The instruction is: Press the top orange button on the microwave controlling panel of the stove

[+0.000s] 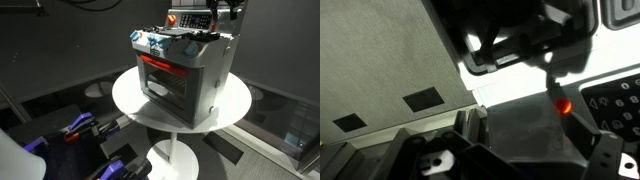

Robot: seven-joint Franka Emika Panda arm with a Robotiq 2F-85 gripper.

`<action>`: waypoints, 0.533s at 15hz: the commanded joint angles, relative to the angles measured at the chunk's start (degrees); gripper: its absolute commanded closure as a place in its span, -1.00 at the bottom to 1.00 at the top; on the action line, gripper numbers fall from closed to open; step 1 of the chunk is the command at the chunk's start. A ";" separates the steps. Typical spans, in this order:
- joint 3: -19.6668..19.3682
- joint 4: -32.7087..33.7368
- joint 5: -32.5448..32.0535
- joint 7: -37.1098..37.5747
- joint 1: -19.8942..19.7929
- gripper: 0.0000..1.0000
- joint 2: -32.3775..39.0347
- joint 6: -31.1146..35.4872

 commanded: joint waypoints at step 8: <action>2.80 -7.53 8.86 -16.40 -1.15 -1.00 -10.57 -10.70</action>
